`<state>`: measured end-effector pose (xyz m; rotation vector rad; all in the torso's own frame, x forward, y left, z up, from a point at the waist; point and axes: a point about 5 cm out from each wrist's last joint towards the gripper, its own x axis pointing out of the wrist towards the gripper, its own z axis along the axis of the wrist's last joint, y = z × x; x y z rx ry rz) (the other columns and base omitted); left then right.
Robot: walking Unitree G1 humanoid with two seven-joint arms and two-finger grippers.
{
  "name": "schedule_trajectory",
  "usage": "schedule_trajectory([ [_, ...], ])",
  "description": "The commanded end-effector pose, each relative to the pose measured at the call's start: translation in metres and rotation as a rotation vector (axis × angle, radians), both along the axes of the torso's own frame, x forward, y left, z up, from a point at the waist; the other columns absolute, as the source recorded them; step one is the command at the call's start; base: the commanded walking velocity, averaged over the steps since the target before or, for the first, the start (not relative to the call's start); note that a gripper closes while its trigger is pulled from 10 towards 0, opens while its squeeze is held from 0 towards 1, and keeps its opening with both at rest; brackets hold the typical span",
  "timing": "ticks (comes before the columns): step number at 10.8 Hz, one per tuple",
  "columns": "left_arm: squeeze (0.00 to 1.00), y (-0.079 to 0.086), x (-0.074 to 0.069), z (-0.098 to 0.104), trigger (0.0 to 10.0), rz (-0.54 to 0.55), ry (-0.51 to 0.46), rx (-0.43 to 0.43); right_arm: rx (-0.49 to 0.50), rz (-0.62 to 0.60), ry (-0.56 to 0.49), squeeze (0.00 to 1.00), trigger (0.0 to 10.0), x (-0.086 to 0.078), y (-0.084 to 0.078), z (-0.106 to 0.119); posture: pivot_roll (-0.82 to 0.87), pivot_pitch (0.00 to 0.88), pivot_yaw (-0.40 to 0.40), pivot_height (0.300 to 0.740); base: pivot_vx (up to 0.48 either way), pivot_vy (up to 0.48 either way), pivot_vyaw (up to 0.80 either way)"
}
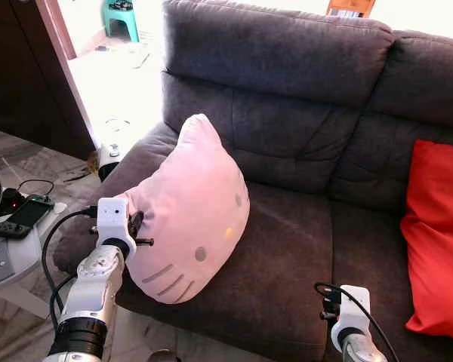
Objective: Move the pillow to the sofa from floor
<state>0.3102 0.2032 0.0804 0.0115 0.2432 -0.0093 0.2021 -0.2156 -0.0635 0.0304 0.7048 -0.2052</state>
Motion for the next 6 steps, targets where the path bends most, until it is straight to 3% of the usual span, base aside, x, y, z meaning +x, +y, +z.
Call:
schedule_trajectory([
  [1,1.0,-0.006,0.001,-0.004,10.0,-0.026,0.023,0.007,-0.007,-0.015,0.022,0.0,10.0,-0.002,-0.004,-0.001,0.11,0.097,-0.059,0.74,0.0,0.0,0.0],
  [6,1.0,0.0,0.005,0.013,10.0,-0.036,-0.036,0.049,0.014,-0.035,0.056,0.0,10.0,-0.008,-0.006,-0.005,0.13,0.068,-0.044,0.74,0.0,0.0,0.0],
])
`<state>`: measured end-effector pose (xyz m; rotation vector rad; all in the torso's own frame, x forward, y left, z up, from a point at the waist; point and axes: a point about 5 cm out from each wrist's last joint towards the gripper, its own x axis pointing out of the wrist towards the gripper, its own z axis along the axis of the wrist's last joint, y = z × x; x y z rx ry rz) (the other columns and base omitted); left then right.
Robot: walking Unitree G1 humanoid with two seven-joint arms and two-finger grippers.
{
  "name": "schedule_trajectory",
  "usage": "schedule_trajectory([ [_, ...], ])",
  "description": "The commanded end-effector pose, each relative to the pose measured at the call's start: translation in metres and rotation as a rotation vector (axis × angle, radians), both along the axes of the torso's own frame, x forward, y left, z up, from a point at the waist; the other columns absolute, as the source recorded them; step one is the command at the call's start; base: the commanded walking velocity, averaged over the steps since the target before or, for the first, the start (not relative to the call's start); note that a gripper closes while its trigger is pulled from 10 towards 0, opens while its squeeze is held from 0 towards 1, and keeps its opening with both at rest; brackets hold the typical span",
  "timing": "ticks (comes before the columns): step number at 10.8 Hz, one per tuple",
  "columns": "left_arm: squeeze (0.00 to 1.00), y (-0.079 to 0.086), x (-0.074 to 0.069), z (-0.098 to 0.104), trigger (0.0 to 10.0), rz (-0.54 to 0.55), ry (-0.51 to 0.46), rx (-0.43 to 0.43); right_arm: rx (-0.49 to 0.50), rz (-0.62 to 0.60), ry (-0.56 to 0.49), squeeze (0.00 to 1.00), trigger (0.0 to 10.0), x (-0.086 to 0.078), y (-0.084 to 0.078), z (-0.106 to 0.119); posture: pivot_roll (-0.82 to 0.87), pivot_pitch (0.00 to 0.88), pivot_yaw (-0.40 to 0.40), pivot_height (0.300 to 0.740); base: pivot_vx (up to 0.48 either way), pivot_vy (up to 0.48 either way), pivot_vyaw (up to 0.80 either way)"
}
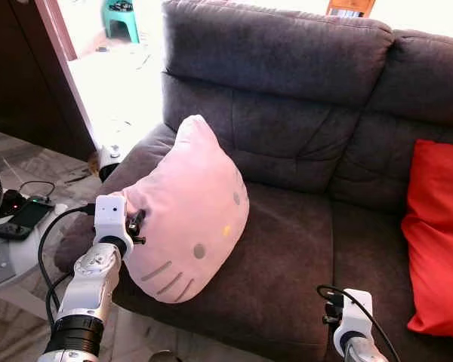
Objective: Move the pillow to the sofa from floor
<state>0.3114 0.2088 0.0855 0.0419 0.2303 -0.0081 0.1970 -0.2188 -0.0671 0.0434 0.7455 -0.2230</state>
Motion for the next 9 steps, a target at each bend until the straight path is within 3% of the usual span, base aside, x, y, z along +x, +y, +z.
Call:
schedule_trajectory([
  [1,1.0,-0.007,0.004,0.01,10.0,-0.044,-0.029,0.02,0.008,-0.016,0.019,0.0,10.0,-0.003,-0.002,-0.002,0.13,0.064,-0.042,0.74,0.0,0.0,0.0],
  [4,1.0,-0.008,0.004,0.019,10.0,-0.067,-0.062,0.026,0.015,-0.016,0.014,0.0,10.0,-0.001,0.0,-0.001,0.14,0.048,-0.042,0.74,0.0,0.0,0.0],
  [7,1.0,-0.007,0.004,0.053,10.0,-0.05,-0.203,0.007,0.024,-0.011,-0.002,0.0,10.0,0.002,0.004,0.0,0.15,0.034,-0.042,0.74,0.0,0.0,0.0],
  [8,1.0,-0.005,0.005,0.068,10.0,-0.019,-0.301,-0.002,0.031,-0.015,-0.011,0.0,10.0,0.003,0.006,0.0,0.15,0.019,-0.041,0.74,0.0,0.0,0.0],
  [9,0.49,-0.003,0.003,0.064,10.0,0.011,-0.329,0.024,0.032,-0.015,-0.021,0.0,10.0,0.003,0.006,0.001,0.14,0.008,-0.04,0.74,0.0,0.0,0.0],
])
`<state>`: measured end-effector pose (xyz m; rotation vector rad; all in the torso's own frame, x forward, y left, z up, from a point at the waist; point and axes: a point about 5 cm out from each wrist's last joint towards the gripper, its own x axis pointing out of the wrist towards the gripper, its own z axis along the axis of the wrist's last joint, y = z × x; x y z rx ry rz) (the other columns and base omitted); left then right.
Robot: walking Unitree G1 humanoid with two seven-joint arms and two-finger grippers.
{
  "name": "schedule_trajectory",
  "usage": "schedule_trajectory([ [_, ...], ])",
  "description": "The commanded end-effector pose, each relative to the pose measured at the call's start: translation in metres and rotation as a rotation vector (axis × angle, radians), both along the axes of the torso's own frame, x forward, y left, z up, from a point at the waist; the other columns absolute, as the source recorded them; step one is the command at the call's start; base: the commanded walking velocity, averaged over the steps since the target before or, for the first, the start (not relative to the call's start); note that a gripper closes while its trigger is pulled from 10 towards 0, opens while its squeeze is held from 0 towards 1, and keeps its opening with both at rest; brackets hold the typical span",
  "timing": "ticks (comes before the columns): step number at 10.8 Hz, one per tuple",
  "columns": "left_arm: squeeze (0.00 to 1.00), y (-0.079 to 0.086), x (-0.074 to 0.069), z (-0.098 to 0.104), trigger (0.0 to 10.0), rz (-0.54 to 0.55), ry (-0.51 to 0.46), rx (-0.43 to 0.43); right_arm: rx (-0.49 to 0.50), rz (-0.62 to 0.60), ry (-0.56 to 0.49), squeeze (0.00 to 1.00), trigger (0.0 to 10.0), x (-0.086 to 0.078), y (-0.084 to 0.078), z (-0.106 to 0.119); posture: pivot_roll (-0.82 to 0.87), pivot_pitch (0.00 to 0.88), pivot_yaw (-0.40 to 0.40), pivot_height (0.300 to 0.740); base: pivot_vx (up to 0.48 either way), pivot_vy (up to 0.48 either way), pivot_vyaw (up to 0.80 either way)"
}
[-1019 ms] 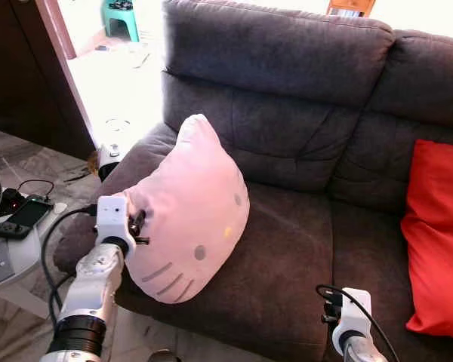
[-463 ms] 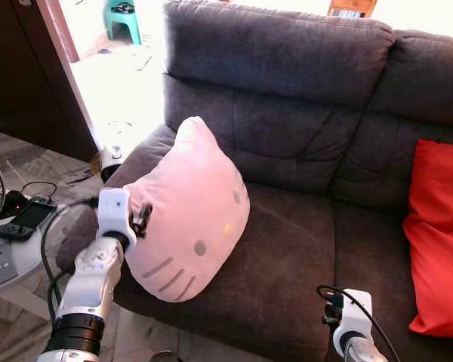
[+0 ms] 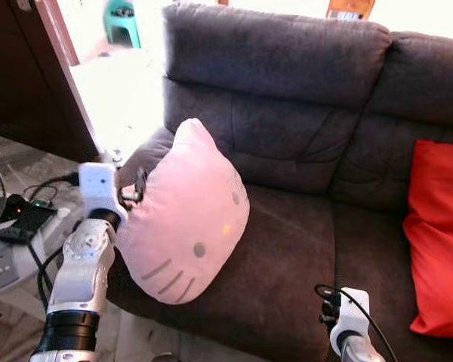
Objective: Move the pillow to the sofa from floor
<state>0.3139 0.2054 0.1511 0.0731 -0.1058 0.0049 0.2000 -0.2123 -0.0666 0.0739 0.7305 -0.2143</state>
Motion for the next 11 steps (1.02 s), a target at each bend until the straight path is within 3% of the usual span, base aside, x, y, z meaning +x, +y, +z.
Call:
schedule_trajectory([
  [1,0.0,0.001,-0.003,-0.01,10.0,0.01,0.013,0.023,0.016,-0.017,-0.014,0.0,10.0,0.001,0.001,0.001,0.14,0.0,-0.037,0.74,0.0,0.0,0.0],
  [2,0.0,0.016,-0.014,-0.03,10.0,0.092,0.041,0.073,-0.011,-0.017,0.012,0.0,10.0,-0.002,-0.002,-0.001,0.13,0.0,-0.036,0.74,0.0,0.0,0.0],
  [3,0.0,0.056,-0.032,-0.05,10.0,0.342,0.102,0.148,-0.036,-0.047,0.031,0.0,10.0,-0.014,-0.014,-0.004,0.13,0.0,-0.036,0.74,0.0,0.0,0.0],
  [4,0.0,0.084,-0.05,-0.07,10.0,0.485,0.181,0.168,-0.06,-0.058,0.057,0.0,10.0,-0.024,-0.021,-0.007,0.14,0.0,-0.037,0.74,0.0,0.0,0.0],
  [5,0.0,0.101,-0.07,-0.091,10.0,0.572,0.261,0.229,-0.09,-0.082,0.097,0.0,10.0,-0.034,-0.028,-0.011,0.14,0.0,-0.037,0.74,0.0,0.0,0.0],
  [6,0.0,0.108,-0.084,-0.112,10.0,0.601,0.356,0.226,-0.104,-0.106,0.134,0.0,10.0,-0.044,-0.032,-0.014,0.13,0.0,-0.035,0.74,0.0,0.0,0.0],
  [7,0.0,0.1,-0.097,-0.145,10.0,0.52,0.523,0.177,-0.091,-0.125,0.172,0.0,10.0,-0.054,-0.032,-0.019,0.13,0.0,-0.035,0.74,0.0,0.0,0.0],
  [8,0.0,0.073,-0.103,-0.171,10.0,0.332,0.64,0.137,-0.076,-0.091,0.197,0.0,10.0,-0.059,-0.025,-0.023,0.12,0.0,-0.038,0.74,0.0,0.0,0.0],
  [9,0.0,0.047,-0.107,-0.189,10.0,0.179,0.737,0.11,-0.042,-0.058,0.18,0.0,10.0,-0.057,-0.017,-0.024,0.12,0.0,-0.039,0.74,0.0,0.0,0.0],
  [11,0.0,0.026,-0.111,-0.205,10.0,0.087,0.832,0.084,-0.02,-0.017,0.171,0.0,10.0,-0.053,-0.01,-0.024,0.11,0.015,-0.039,0.74,0.0,0.0,0.0],
])
